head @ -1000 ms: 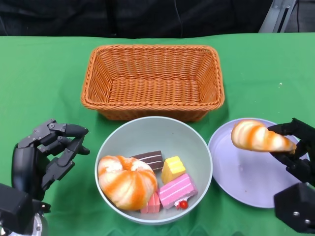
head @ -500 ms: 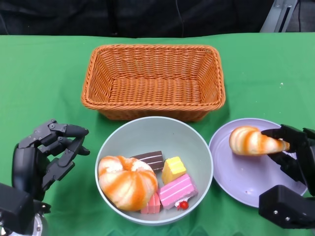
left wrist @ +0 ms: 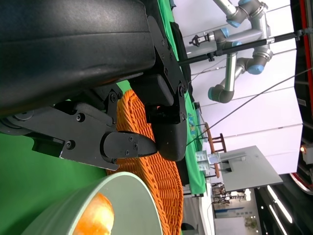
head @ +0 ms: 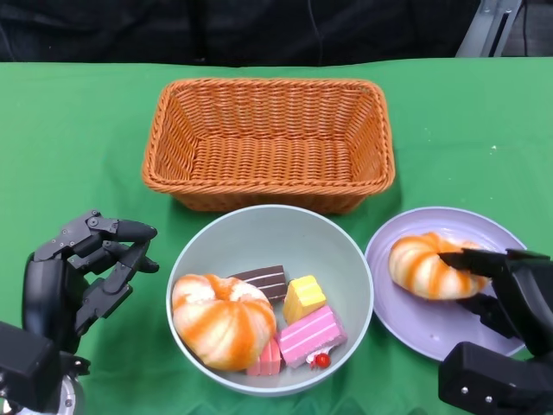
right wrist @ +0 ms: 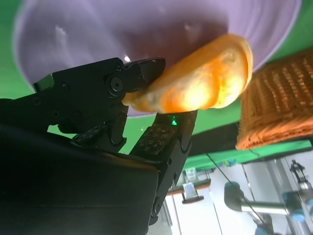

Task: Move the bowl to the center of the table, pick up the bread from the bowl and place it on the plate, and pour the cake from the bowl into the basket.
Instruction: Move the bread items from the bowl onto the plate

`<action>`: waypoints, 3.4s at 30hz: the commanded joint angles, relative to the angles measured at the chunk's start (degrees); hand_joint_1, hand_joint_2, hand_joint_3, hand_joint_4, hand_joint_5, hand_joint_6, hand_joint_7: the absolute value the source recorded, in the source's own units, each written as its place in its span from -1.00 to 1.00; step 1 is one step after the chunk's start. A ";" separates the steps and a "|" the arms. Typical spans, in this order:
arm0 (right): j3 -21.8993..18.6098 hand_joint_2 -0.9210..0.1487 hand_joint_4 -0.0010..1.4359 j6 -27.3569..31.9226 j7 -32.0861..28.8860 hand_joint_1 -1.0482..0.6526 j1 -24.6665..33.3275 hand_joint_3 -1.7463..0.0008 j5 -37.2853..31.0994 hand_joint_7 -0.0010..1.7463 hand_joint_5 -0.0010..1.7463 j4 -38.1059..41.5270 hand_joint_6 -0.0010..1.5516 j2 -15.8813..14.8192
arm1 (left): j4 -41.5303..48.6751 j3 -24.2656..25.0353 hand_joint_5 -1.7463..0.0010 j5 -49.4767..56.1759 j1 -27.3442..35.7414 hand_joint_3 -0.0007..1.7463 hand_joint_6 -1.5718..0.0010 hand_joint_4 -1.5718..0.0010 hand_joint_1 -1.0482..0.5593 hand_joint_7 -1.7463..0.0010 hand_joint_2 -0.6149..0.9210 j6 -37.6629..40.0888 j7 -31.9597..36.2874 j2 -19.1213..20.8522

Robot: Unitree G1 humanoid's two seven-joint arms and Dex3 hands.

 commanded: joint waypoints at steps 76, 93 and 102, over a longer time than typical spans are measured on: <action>14.56 -1.00 -0.23 4.01 36.53 -0.66 -1.82 0.96 1.28 -1.00 -0.94 -29.79 -0.29 11.45 | -6.17 -1.88 -0.67 0.92 2.87 -0.68 0.00 0.06 0.02 -0.35 1.00 1.15 1.20 -0.51; 18.71 -0.98 -0.19 9.88 32.20 -0.62 -6.25 0.99 -7.69 -0.99 -0.96 -21.19 -0.21 13.57 | -7.53 0.13 -0.62 -0.07 2.72 -0.65 -0.10 -0.01 0.12 -0.20 1.00 1.93 6.90 -2.32; 21.57 -1.00 -0.04 14.00 31.54 -0.61 -7.03 0.97 -10.05 -0.98 -0.92 -17.55 -0.18 14.95 | -7.86 0.62 -0.59 0.20 2.50 -0.65 -0.14 -0.04 0.15 -0.16 1.00 1.21 8.94 -3.04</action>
